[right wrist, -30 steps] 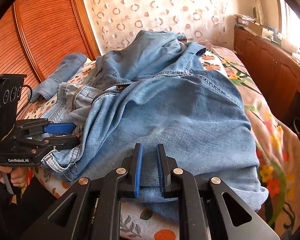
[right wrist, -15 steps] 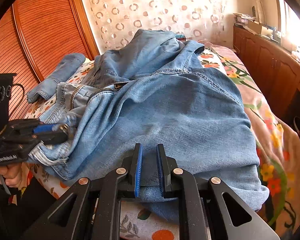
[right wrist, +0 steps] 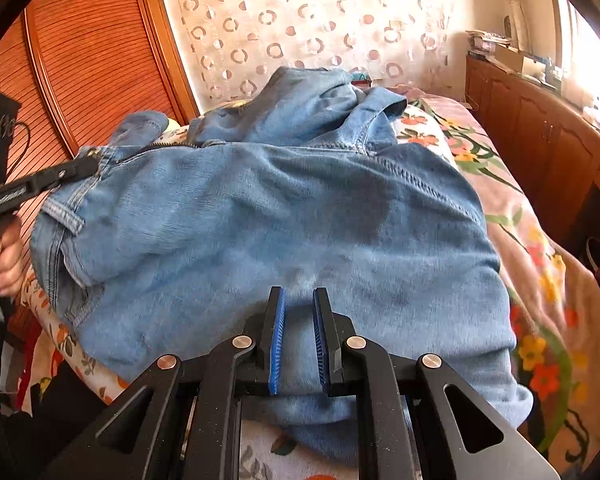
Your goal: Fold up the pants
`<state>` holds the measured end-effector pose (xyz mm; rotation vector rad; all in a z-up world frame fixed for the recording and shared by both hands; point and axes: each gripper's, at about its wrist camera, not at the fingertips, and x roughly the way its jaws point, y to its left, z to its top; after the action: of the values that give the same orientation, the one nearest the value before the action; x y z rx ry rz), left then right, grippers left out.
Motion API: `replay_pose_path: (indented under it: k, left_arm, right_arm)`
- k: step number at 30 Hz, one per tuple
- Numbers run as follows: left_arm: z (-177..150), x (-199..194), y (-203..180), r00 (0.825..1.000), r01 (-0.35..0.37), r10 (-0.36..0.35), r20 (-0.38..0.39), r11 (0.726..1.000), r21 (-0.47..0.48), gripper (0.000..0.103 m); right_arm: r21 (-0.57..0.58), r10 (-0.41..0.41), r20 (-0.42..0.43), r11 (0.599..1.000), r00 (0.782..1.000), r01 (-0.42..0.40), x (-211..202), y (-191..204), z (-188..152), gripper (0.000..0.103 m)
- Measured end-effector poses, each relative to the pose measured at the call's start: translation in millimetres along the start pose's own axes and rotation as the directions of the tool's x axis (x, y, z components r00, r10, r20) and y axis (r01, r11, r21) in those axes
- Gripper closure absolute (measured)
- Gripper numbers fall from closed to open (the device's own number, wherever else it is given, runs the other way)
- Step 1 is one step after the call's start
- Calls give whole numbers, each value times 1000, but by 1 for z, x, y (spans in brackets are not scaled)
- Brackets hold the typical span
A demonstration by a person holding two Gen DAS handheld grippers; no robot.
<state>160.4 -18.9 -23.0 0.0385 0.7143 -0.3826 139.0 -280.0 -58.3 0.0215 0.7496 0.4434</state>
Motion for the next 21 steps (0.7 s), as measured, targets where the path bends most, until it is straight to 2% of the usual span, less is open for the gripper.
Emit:
replay_pose_path:
  k: [5,8,11,13,16,21]
  left_arm:
    - [13,18,18,999,-48,49,-15,999,13,86]
    - [7,29,27,997,-56,56,-51,998,-4,86]
    - [-5,26,30,997,-36,34,-62,999,-28,84]
    - [-13,19,33,997,-36,32,-72,998,-46,69]
    - [-27,4,35,998,-24,20,-67,998,-63,57]
    - [-60,-18,30,996,-24,18,-84,997,-71,54]
  right_arm:
    - [-10,5,12,1000,1000,-5,0,4,3,89]
    - [-16,7,8,1000,1000,-7,2,5,0,89]
    - [-16,3,1,1000,1000,-3,4,1,-2,89]
    - [-8,1,-4,1000,1000,-1,4,-2,-4,89]
    - [0,-3,-4,1000,1000,3,4,-4,-5,89]
    - [-17,-41,19,999,999,41,-10,-1,-10,89]
